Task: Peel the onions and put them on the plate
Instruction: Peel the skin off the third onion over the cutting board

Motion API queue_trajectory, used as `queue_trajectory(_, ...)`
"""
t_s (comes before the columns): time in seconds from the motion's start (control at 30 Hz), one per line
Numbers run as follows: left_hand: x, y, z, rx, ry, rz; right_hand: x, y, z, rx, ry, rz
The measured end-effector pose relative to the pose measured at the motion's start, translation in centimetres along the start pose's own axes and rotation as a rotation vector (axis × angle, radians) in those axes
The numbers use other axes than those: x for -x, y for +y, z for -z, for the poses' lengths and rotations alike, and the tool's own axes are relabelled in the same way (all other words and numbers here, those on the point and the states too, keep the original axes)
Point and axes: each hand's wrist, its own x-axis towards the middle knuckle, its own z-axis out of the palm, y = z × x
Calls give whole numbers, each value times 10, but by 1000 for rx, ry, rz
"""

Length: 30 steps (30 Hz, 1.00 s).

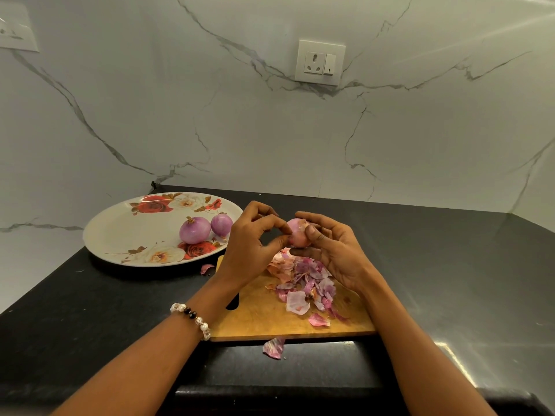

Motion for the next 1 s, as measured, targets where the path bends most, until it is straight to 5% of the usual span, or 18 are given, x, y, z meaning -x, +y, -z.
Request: queue_trajectory(1.0, 4, 0, -3, -133, 14, -58, -1, 4, 2, 80, 12, 2)
